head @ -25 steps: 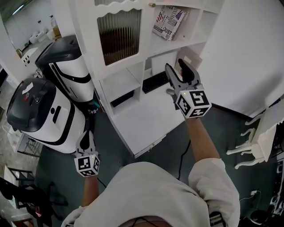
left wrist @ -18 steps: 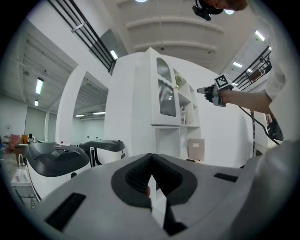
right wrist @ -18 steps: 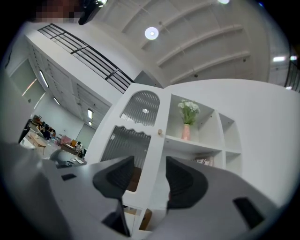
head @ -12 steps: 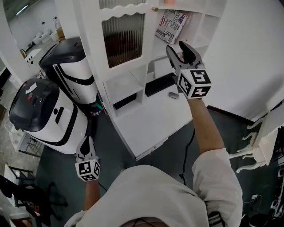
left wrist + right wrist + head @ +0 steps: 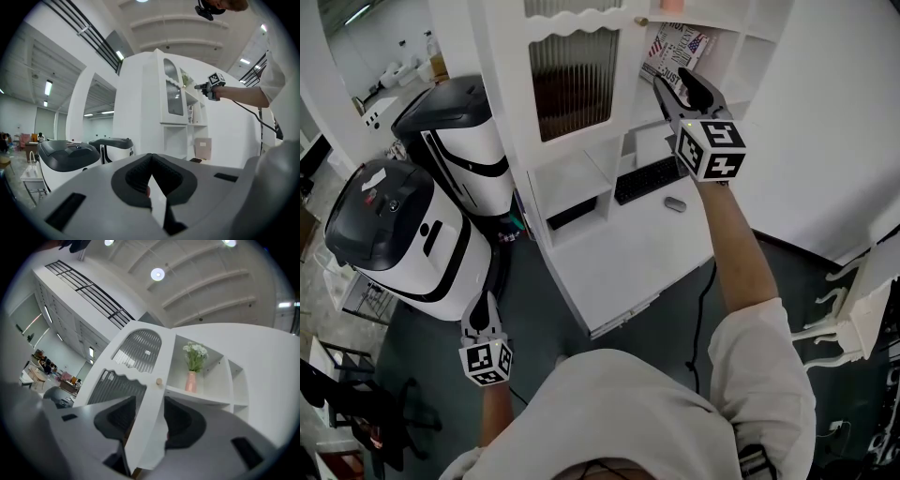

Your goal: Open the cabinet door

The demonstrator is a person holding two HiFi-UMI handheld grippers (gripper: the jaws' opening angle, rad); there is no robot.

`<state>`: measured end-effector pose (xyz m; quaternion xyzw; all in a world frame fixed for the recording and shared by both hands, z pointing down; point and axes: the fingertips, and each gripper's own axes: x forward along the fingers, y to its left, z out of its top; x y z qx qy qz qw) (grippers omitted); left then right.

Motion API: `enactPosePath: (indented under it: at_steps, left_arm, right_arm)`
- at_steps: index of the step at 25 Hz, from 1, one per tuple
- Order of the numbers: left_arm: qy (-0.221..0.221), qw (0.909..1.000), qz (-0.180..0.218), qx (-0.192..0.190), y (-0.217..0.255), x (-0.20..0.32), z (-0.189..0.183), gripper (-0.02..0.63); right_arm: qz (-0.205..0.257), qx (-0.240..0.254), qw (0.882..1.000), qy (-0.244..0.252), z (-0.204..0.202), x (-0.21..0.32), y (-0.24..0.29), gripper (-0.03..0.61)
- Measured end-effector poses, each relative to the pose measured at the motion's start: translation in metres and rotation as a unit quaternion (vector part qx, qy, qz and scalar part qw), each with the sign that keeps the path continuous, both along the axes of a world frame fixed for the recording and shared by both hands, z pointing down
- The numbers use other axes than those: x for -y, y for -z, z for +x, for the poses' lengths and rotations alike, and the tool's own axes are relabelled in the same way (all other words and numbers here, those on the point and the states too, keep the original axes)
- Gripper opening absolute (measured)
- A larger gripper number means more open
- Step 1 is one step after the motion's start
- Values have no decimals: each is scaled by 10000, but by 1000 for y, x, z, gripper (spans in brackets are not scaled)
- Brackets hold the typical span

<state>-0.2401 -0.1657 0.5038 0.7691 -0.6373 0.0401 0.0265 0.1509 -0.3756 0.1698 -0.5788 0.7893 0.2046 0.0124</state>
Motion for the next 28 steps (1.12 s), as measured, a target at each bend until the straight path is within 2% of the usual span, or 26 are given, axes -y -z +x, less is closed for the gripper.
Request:
enactPosePath:
  at_steps: [14, 28]
  left_arm:
    - [351, 9994, -18, -24, -2, -8, -17, -2]
    - [674, 9977, -80, -53, -8, -21, -28, -2]
  right_arm:
    - [170, -114, 9998, 34, -16, 45, 40, 169]
    - [124, -203, 9997, 19, -21, 83, 56, 153]
